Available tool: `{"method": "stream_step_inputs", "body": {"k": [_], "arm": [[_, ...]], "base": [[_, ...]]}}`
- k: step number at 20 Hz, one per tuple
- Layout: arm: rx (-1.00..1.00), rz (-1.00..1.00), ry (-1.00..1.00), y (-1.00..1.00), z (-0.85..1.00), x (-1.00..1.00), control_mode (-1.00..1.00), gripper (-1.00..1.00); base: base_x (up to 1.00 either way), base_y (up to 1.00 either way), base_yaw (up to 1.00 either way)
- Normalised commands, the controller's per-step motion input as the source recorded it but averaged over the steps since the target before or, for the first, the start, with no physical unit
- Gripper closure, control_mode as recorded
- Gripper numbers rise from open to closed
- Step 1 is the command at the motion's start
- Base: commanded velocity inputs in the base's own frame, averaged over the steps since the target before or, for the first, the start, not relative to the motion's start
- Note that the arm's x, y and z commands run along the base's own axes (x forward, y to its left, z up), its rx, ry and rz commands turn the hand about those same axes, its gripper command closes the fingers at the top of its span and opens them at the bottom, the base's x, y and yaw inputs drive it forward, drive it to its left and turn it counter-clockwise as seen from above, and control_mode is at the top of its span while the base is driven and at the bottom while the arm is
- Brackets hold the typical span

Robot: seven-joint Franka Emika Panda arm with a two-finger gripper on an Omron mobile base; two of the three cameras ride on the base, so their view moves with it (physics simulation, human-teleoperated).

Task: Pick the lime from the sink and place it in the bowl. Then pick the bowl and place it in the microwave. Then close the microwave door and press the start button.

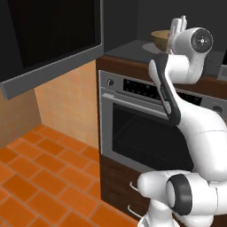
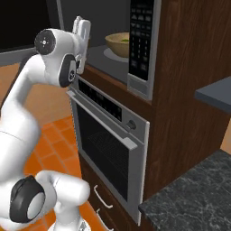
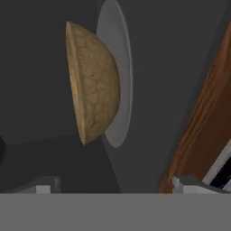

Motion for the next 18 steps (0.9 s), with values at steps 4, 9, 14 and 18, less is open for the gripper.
{"method": "stream_step_inputs", "body": {"k": [4, 9, 14, 18], "arm": [[0.00, 0.15, -0.15, 0.74, 0.01, -1.00, -1.00, -1.00], [0.00, 0.05, -0.05, 0.75, 0.00, -1.00, -1.00, -1.00], [0.00, 0.00, 0.00, 0.69, 0.00, -1.00, -1.00, -1.00], [0.00, 0.00, -0.01, 0.66, 0.00, -1.00, -1.00, -1.00]], "base": [[0.00, 0.00, 0.00], [0.00, 0.00, 0.00], [0.00, 0.00, 0.00], [0.00, 0.00, 0.00]]}}
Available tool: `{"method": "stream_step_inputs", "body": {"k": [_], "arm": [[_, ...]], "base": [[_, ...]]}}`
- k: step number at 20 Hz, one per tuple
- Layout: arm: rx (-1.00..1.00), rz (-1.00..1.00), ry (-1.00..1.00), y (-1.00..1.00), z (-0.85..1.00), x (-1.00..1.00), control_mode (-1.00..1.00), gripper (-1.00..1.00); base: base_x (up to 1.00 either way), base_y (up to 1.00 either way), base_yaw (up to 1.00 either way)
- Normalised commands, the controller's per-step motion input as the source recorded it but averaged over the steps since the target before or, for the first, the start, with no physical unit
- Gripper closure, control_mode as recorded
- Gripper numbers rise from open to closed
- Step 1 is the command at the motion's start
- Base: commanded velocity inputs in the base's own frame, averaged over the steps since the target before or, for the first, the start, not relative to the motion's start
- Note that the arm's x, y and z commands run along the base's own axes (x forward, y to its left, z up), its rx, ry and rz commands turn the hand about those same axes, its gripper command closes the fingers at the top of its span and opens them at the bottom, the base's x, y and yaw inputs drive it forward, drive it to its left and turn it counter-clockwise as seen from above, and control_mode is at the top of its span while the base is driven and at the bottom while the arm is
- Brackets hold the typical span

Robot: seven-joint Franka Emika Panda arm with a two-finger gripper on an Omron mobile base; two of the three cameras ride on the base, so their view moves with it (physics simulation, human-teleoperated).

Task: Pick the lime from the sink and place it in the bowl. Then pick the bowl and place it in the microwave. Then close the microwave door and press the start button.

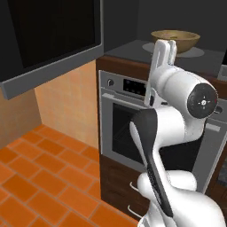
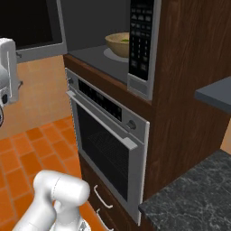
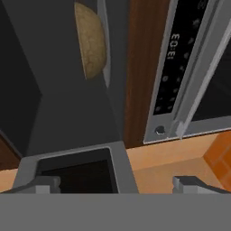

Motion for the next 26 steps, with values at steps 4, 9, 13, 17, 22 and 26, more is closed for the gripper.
{"method": "stream_step_inputs", "body": {"k": [4, 9, 13, 17, 22, 26], "arm": [[0.00, 0.00, -0.02, 0.71, -0.02, -1.00, -1.00, -1.00], [0.00, 0.00, -0.02, 0.72, -0.29, -0.83, -1.00, -1.00], [0.00, -0.05, -0.05, 0.77, -0.63, -0.38, -1.00, -1.00], [-0.02, -0.16, -0.12, 0.77, -0.68, -0.03, -1.00, -1.00], [-0.08, -0.27, -0.26, 0.90, -0.48, 0.22, -1.00, -1.00], [-0.08, -0.23, -0.13, 0.86, -0.56, 0.51, -1.00, -1.00]], "base": [[0.00, 0.00, 0.00], [0.00, 0.00, 0.00], [0.00, 0.00, 0.00], [0.00, 0.00, 0.00], [0.00, 0.00, 0.00], [0.00, 0.00, 0.00]]}}
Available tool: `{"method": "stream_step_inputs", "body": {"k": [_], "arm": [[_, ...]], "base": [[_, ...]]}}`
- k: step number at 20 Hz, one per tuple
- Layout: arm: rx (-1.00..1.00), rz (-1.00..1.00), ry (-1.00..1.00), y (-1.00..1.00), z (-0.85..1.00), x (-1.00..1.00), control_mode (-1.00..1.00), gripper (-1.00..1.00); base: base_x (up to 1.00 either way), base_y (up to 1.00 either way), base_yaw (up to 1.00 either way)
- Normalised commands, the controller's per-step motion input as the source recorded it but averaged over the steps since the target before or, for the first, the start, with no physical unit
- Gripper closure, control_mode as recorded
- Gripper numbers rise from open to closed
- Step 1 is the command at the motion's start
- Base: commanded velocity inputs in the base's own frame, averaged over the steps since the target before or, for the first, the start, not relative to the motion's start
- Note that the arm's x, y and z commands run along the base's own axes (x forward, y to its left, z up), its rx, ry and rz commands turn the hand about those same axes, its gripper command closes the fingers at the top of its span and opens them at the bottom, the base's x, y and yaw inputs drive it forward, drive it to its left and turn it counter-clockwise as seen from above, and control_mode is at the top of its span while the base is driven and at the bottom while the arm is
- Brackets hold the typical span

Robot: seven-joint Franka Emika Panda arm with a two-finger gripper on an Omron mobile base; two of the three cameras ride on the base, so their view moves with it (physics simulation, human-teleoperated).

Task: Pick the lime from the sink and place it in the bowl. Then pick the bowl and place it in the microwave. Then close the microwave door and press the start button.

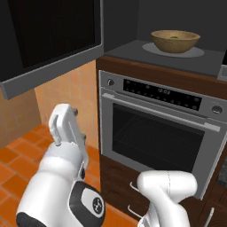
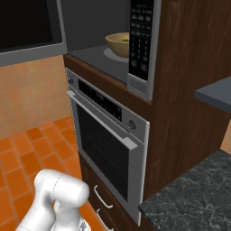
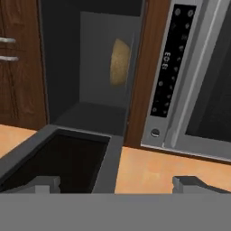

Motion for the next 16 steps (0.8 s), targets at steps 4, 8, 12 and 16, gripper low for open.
{"method": "stream_step_inputs", "body": {"k": [4, 8, 12, 16], "arm": [[-0.05, -0.19, -0.08, 0.76, -0.46, 0.71, -1.00, -1.00], [-0.02, -0.17, -0.11, 0.71, -0.07, 0.77, -1.00, -1.00], [0.00, -0.15, -0.06, 0.64, -0.36, 0.61, -1.00, -1.00], [0.00, -0.11, -0.01, 0.63, -0.71, 0.26, -1.00, -1.00]], "base": [[0.00, 0.00, 0.00], [0.00, 0.00, 0.00], [0.00, 0.00, 0.00], [0.00, 0.00, 0.00]]}}
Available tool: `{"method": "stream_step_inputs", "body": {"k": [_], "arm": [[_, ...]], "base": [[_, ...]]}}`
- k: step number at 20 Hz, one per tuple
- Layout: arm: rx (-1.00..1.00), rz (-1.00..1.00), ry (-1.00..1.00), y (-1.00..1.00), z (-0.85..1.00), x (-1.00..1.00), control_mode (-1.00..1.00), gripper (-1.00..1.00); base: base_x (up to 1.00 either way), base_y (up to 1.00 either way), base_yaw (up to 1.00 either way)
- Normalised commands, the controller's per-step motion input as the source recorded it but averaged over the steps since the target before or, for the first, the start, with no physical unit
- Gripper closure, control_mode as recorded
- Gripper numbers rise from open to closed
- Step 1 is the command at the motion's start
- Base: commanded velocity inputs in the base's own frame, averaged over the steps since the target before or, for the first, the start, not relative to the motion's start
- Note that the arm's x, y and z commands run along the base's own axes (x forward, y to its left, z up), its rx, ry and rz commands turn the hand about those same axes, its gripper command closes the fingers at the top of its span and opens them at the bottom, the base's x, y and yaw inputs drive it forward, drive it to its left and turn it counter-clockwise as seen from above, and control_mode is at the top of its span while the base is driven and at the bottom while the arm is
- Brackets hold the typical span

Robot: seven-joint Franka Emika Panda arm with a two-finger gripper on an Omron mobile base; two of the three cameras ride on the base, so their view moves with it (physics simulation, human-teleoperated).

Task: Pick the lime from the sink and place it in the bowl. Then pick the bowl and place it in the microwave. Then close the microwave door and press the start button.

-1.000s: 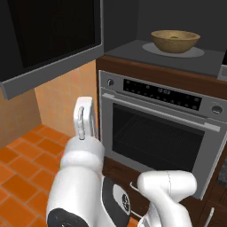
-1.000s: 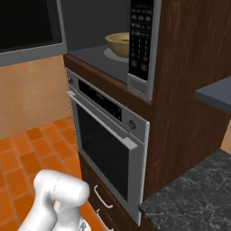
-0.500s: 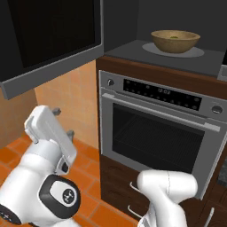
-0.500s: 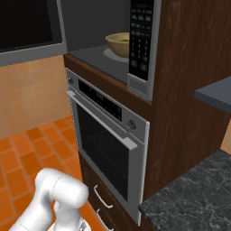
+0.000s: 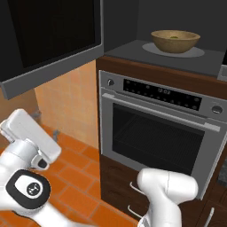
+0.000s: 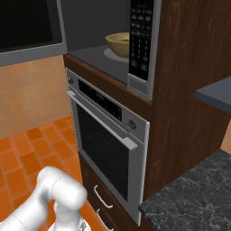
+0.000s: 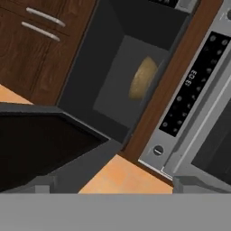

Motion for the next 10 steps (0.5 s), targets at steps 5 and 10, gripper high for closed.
{"method": "stream_step_inputs", "body": {"k": [5, 10], "arm": [[0.02, -0.06, -0.03, 0.31, -0.40, 0.72, -1.00, -1.00], [0.01, -0.05, -0.10, 0.25, -0.38, 0.93, -1.00, -1.00]], "base": [[0.00, 0.00, 0.00], [0.00, 0.00, 0.00]]}}
